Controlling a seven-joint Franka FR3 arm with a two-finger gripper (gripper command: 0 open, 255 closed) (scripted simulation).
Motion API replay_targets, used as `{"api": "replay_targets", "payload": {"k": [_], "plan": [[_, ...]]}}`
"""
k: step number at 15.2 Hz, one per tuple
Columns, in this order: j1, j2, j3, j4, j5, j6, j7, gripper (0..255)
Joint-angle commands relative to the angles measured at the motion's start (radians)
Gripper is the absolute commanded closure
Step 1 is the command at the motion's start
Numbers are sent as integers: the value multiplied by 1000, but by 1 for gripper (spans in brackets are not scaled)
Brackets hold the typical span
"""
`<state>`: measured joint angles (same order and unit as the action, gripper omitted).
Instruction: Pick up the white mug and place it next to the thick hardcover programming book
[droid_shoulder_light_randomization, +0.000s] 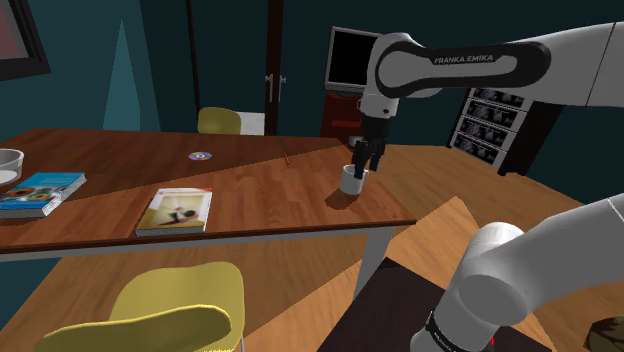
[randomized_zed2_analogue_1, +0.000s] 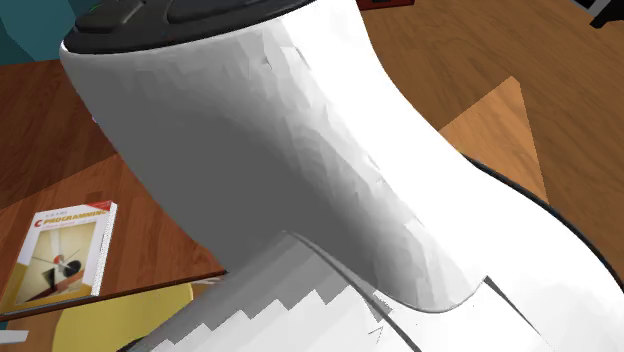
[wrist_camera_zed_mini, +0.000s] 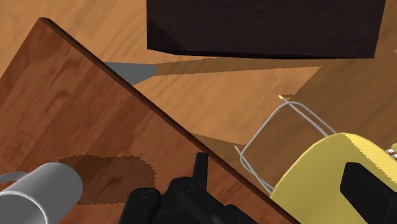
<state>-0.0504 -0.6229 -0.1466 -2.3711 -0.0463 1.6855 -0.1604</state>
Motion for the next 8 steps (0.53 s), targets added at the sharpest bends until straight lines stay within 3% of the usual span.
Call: {"api": "replay_targets", "payload": {"k": [1, 8], "plan": [[-11, 41, -30, -6, -18, 56, -33, 0], [-36, 240, -131, 54, -43, 223, -146, 0]]}}
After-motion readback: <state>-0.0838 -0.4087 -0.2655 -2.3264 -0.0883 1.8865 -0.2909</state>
